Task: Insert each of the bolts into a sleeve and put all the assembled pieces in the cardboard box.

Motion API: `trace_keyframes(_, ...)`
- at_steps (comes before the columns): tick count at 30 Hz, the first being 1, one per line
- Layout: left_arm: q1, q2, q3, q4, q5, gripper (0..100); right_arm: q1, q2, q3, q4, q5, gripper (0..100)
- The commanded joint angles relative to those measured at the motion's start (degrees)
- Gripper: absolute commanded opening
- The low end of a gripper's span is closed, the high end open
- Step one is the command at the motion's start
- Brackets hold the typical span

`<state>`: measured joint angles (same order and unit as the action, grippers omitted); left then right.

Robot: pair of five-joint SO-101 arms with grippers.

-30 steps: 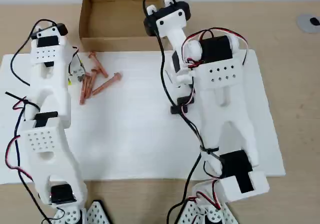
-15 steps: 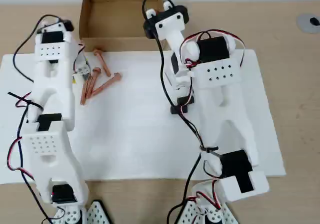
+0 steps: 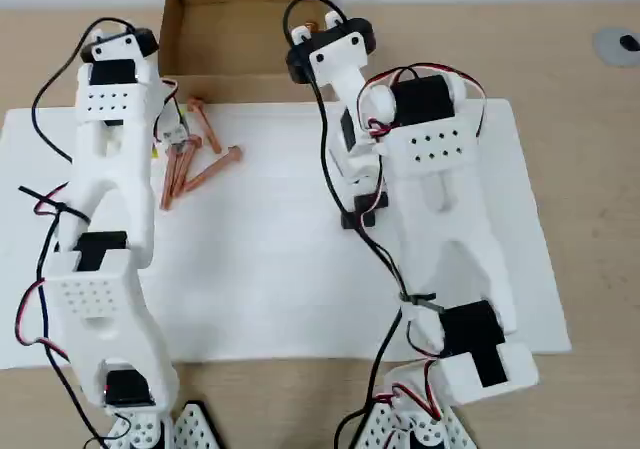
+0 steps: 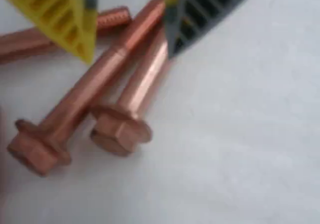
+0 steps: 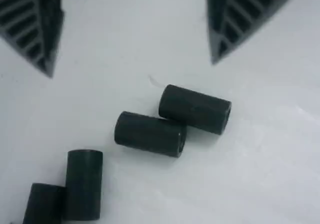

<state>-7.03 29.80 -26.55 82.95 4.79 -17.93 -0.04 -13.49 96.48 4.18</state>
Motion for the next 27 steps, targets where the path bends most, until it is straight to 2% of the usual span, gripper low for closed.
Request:
trace_keyframes(1, -1.0, -2.9, -0.1, -1.5, -0.9, 11, 0.9, -3.1, 0.0, -0.6, 0.4, 24.6)
trace_keyframes(8, -1.0, -2.9, 6.8, -7.7, -3.6, 11, 0.9, -3.1, 0.0, -0.6, 0.4, 24.6)
trace_keyframes(16, -1.0, -2.9, 12.7, -13.1, -3.6, 11, 0.9, -3.1, 0.0, -0.6, 0.2, 24.6)
trace_keyframes(23, -1.0, -2.9, 22.1, -26.1, -7.3, 11, 0.9, -3.1, 0.0, -0.6, 0.1, 24.6)
trace_keyframes(27, -1.0, -3.0, 24.2, -28.0, -9.1, 11, 0.9, -3.1, 0.0, -0.6, 0.0, 24.6)
